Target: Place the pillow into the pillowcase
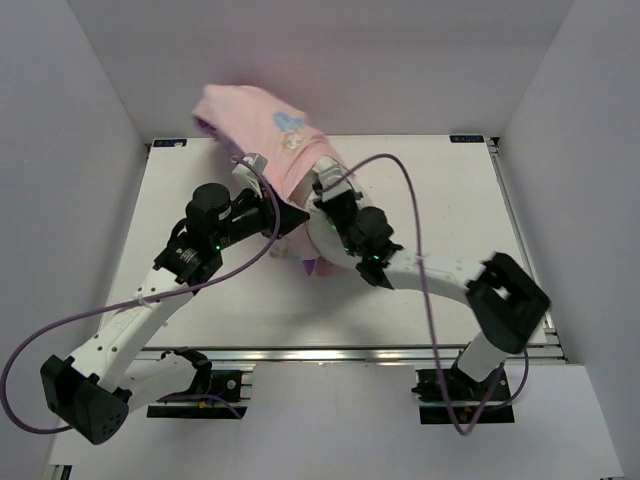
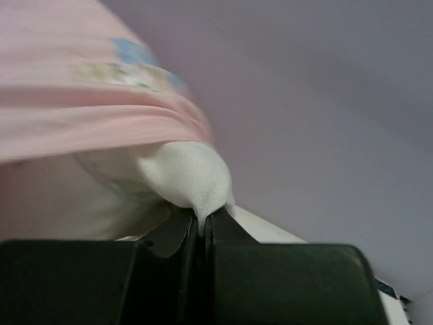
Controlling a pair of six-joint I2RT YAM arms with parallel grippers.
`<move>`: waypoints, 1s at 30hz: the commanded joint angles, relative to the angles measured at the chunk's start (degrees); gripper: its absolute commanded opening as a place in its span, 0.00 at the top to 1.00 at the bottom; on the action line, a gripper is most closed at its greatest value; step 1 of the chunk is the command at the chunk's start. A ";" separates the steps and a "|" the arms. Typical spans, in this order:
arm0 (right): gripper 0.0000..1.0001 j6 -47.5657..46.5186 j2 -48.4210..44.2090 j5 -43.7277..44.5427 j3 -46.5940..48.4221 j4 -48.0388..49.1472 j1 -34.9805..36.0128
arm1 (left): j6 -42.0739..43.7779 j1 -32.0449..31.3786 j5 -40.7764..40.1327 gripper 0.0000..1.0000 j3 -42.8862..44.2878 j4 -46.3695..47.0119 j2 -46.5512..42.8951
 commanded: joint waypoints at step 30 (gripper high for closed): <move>0.23 30.52 -10.75 -34.10 2.22 -36.88 3.60 | -1.59 -2.57 -0.91 0.16 4.54 -39.61 -9.42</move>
